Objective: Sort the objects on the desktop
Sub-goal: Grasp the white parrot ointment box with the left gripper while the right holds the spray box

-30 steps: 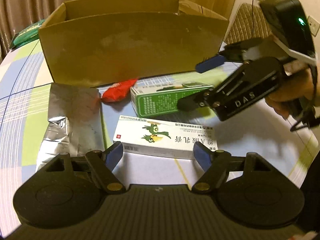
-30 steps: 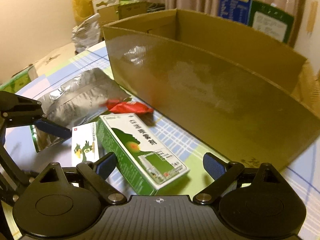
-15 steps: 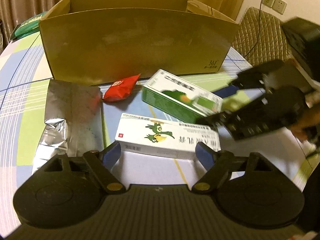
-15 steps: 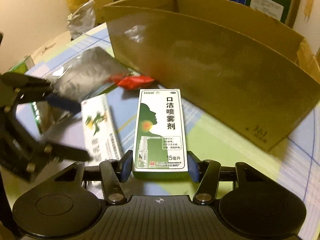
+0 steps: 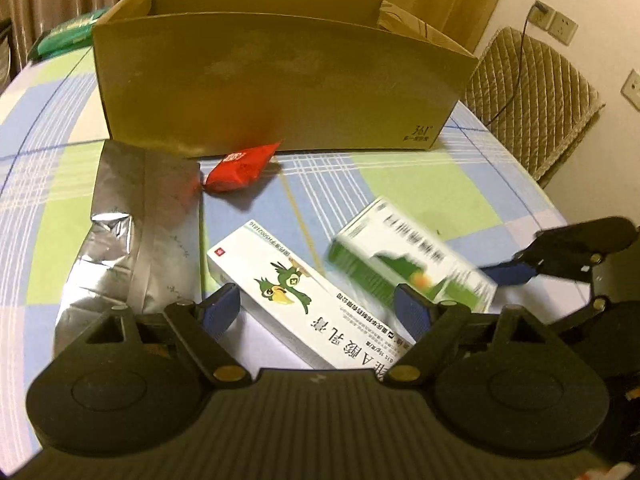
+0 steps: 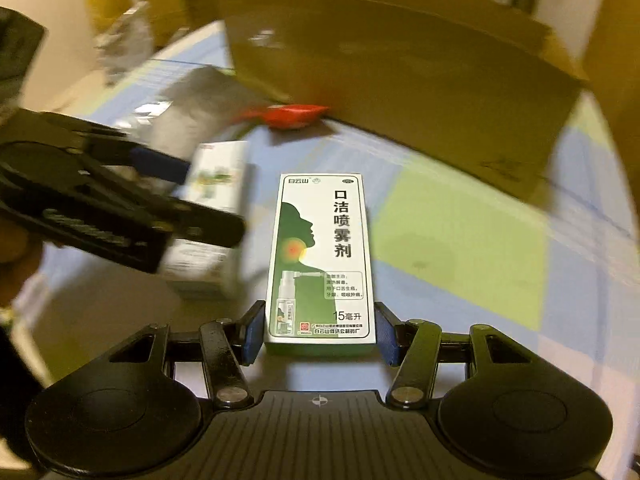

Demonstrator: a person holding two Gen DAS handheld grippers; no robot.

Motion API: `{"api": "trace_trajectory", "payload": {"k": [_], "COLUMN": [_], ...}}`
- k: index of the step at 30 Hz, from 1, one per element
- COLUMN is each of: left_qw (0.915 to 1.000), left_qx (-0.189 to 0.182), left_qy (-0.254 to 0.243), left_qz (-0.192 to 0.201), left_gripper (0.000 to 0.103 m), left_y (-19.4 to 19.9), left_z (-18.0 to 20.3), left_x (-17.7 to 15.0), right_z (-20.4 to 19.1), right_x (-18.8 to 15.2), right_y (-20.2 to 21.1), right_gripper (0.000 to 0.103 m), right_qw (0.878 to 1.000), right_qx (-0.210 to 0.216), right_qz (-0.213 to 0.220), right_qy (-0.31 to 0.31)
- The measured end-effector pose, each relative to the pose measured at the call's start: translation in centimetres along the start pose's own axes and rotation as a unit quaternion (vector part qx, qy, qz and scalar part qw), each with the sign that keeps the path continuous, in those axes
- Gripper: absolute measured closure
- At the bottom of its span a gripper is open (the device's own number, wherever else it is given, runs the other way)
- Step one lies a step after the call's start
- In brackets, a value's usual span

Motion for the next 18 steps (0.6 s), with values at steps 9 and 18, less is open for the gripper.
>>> {"api": "trace_trajectory", "payload": {"k": [9,18], "left_qw": [0.9971,0.9968], "left_qx": [0.035,0.029], "left_qy": [-0.067,-0.075], "left_qz": [0.002,-0.001], "left_gripper": [0.036,0.067], "left_y": [-0.9,0.3], "left_z": [1.2,0.8], "left_x": [-0.5,-1.3], "right_z": [1.2,0.9], "right_x": [0.2,0.0], "right_y": [-0.3,-0.4], "right_gripper": [0.05,0.05], "right_qw": [0.999,0.999], "right_qx": [-0.033,-0.037], "right_qz": [0.011,0.019], "right_qy": [-0.021,-0.033]}}
Point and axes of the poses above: each gripper's, at about its wrist camera, not at the fingertips, and y roughly against the way its jaws point, z to its right, x to its top, the point moved 2 cm from there along -y, roughly the way its jaws point, and after that the axes turned 10 degrees about x, right-handed, at the moved point
